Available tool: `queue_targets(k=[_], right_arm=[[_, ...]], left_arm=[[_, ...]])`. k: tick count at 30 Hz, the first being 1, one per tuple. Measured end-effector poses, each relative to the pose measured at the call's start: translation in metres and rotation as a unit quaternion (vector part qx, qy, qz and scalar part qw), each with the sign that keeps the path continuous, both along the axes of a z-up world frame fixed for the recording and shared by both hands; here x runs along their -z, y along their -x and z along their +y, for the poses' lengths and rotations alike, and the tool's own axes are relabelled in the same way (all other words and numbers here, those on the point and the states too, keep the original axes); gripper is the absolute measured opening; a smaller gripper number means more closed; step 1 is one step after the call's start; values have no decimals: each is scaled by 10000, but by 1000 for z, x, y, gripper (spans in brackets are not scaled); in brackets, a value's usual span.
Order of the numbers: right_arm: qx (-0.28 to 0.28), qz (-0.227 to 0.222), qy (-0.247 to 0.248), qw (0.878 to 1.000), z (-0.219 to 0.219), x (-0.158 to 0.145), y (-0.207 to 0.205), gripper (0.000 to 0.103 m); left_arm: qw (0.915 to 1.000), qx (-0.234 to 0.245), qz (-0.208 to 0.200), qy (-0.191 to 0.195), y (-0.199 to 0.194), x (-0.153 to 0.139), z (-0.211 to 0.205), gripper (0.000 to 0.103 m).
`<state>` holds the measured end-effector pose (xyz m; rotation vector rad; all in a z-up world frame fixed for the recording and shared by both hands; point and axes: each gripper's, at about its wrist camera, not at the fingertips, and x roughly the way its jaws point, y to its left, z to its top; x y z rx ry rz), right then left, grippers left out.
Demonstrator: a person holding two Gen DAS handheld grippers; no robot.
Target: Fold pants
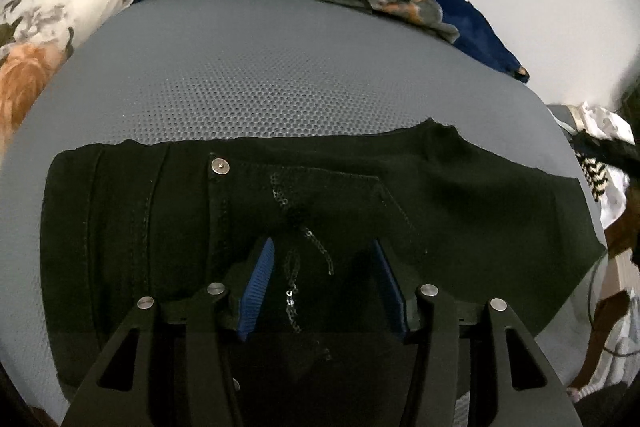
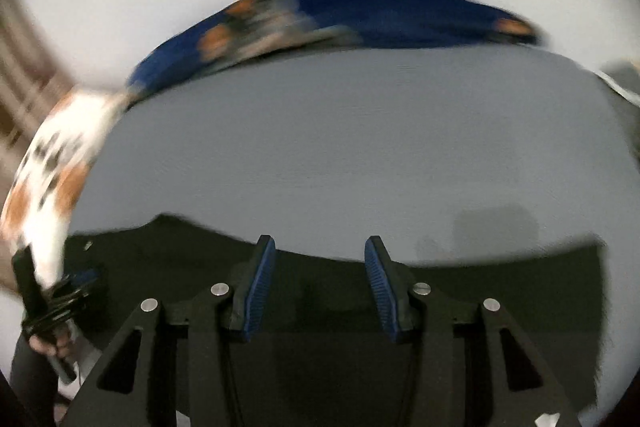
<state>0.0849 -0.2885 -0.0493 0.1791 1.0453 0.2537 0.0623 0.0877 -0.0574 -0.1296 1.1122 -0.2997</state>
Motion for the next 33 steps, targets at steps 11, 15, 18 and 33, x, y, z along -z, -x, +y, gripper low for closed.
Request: queue_targets(k=[11,15,18,33], right_arm=[[-2191,824,-315,9717,153,43,-76,45],[-2694,1258,-377,9540,173,62,-87,45],[-3066,1326,-372,9418,183,67,-86,40],[-2058,584,-161,9767,175,70,-96,27]], left_arm=[[9996,46,-11,282,4,3,7,52],[9993,67,0,356,4,4,8,52],[9990,68,14,446,3,4,11,52],[9994,22,44,335,-1,-1,6,52]])
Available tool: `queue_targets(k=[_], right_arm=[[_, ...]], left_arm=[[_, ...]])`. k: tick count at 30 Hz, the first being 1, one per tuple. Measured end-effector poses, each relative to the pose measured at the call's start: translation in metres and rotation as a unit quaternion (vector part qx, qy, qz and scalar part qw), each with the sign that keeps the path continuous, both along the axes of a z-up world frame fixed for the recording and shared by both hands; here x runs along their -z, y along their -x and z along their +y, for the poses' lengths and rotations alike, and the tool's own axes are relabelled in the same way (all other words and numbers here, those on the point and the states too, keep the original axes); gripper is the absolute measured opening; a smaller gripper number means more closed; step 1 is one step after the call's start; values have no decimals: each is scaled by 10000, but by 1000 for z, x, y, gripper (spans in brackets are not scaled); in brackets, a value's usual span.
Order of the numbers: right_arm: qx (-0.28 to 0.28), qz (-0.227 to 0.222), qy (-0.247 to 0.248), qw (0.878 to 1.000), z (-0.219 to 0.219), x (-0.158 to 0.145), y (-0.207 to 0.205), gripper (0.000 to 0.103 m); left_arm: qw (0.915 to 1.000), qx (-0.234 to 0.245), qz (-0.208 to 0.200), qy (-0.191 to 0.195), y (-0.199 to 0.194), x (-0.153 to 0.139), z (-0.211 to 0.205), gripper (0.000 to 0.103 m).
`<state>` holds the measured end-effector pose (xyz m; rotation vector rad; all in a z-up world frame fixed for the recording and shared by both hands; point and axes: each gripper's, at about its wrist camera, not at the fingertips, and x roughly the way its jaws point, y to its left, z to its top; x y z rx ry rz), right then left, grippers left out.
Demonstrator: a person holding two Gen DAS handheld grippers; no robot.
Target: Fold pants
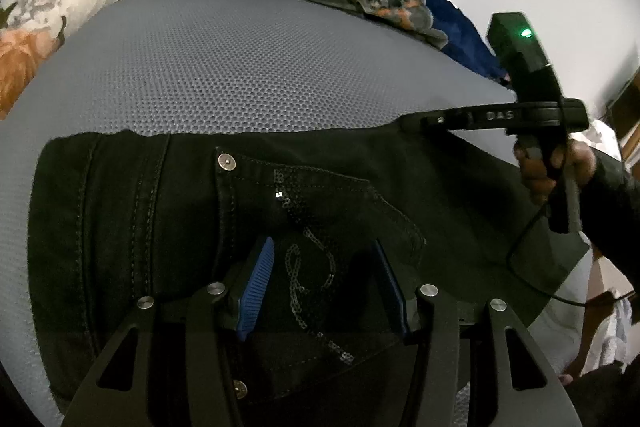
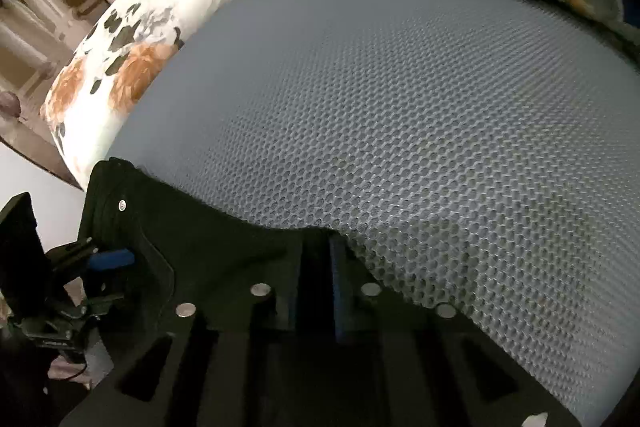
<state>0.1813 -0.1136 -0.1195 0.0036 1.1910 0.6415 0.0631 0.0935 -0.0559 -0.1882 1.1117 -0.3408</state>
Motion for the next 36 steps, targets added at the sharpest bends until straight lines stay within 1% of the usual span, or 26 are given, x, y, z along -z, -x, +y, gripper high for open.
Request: queue_targets(k=[1,3,4,6,9,12,17,21,24,27,29,32,36], right_arm=[[180,-161,43,9997,-5,-9,5,34],[408,-384,-84,9984,-17,-25,15,35],[560,-519,-90,9970,-26,-32,22,34],[881,-757,39,9932,-46,-45,35,35],[1408,-965,354,9847,-82,-53,58,36],[1904,-1074,713,9732,-113,-54,82,36],[2557,-1095,935,9560,-153,-44,123,37],[2992,-928,957,9448,-175,-29,132,37],[3126,-998,1059,9387,-180,-24,131,37],[3194,-937,1143,9360,-182,-13,129,37],[3262,-877,1231,9331,-184,-4,124,37],[3251,-1027,1385,9298,-184,-1,118,37],[3339,-1041,1331,9273,-189,1,109,39]], left_arm=[[10000,-10,-6,-80,-1,-2,-2,52],[9992,-2,-165,-365,-2,-12,-10,52],[9984,47,-348,-450,-3,-20,-16,52],[9974,153,-565,-419,-5,-31,-23,52],[9958,380,-771,-328,-13,-40,-40,52],[9948,548,-798,-324,-26,-38,-60,52],[9953,618,-655,-355,-48,-22,-97,52],[9935,854,-594,-469,-59,-12,-121,52],[9928,946,-523,-513,-68,-3,-133,52],[9922,962,-498,-611,-79,7,-141,52],[9920,909,-449,-752,-85,15,-143,52],[9916,855,-368,-893,-94,24,-143,52],[9918,701,-279,-1033,-104,27,-146,54]])
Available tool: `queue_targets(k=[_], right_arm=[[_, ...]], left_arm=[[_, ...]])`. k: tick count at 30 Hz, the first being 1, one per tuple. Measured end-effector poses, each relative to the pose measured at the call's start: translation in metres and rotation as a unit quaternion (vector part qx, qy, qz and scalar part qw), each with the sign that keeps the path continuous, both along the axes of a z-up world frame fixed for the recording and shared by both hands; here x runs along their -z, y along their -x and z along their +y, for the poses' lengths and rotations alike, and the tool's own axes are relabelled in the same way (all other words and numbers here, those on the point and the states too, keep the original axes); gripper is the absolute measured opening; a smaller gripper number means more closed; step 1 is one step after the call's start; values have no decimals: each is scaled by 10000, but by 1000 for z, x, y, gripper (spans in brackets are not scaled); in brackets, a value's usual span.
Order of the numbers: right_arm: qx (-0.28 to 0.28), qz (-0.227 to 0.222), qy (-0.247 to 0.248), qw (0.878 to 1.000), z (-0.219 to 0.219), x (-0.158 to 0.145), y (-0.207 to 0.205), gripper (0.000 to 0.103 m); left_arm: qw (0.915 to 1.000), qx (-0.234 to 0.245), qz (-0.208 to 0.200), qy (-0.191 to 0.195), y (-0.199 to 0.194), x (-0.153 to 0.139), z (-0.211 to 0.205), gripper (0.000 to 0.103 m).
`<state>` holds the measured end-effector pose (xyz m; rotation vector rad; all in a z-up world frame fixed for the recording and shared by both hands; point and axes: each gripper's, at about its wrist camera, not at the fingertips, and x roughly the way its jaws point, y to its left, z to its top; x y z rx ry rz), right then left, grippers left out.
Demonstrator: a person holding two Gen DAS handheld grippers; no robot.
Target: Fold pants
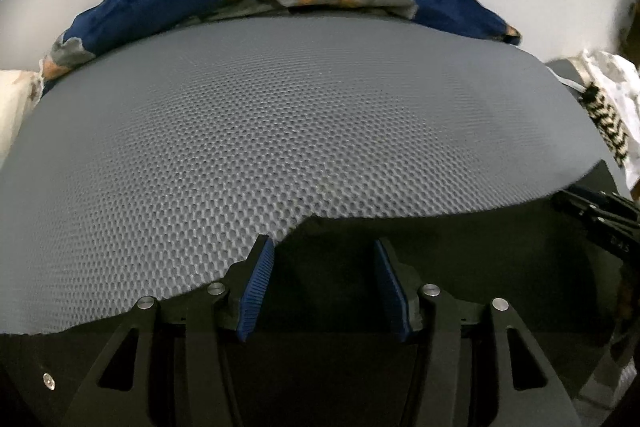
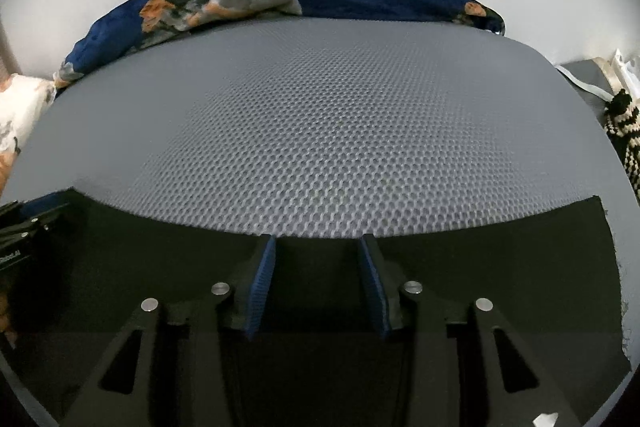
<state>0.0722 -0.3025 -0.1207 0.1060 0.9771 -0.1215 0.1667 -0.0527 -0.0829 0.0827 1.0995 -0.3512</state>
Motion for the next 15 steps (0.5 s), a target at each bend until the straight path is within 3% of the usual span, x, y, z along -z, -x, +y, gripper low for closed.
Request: queue_targets(k=[9,15], right_arm=[[-74,-113,27,9999,3,-1,1,44],[-149,-107,22,9998,3,-3,0,48]], left_arm=[[9998,-178,-35,13,-2,1,2,54],[9989,-297,-353,-54,21,-24,2,54]])
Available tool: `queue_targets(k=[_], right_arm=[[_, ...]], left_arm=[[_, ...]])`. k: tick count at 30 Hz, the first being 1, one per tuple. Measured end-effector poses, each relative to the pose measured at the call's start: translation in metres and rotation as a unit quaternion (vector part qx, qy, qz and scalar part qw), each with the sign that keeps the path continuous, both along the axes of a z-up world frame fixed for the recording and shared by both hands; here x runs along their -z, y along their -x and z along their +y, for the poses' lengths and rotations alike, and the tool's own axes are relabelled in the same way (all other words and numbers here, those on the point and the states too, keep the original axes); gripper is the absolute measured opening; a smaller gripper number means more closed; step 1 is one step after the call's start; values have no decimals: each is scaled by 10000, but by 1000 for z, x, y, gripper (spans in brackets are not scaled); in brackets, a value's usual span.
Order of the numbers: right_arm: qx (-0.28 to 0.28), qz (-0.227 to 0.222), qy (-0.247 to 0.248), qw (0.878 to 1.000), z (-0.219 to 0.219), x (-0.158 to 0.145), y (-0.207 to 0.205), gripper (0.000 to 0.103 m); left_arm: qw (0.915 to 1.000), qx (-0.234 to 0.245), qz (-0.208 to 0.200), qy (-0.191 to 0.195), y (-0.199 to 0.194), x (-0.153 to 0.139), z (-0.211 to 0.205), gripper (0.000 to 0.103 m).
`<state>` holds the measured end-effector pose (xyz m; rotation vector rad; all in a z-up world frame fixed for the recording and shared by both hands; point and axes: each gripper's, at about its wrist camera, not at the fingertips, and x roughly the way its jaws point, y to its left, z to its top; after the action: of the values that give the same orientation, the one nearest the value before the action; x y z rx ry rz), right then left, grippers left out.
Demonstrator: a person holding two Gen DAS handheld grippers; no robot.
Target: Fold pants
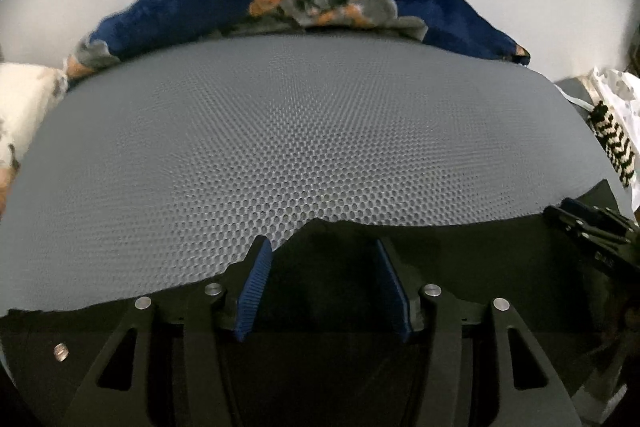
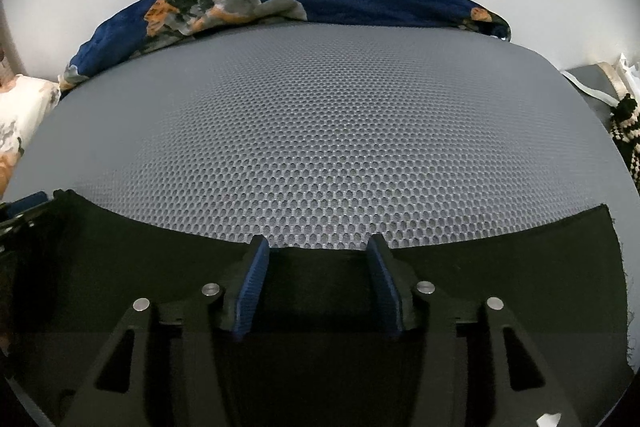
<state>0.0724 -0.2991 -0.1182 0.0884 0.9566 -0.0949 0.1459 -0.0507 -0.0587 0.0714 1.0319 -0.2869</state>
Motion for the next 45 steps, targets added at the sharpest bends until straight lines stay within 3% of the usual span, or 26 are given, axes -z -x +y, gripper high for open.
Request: queue_targets(k=[8,13,20,28,36,41,45], right_arm=[[-54,60,-98,9999,-2,-3,-3,53],[305,-68,-192,9993,-20,-11,7,56],[741,-99,-228,9969,-62,-16,51,59],[1147,167,25,9933,-112,1,113,58],[1640,316,323,9854,-175,-1,137,60],[1885,408,246,9809,-218,-7,145,60],[1716,382,-419,9835,-248,-12,152,60]], left_arm=[[9996,-163,-32,-215,41,-7,14,54],[9989,-333,137,-286,60,2,27,54],[9976,-649,174,-165,73,5,47,57],[9972,-701,197,-170,80,9,56,58],[9964,-755,223,-301,82,10,55,63],[9956,-804,269,-391,85,10,54,67],[9953,-846,337,-342,88,7,56,68]])
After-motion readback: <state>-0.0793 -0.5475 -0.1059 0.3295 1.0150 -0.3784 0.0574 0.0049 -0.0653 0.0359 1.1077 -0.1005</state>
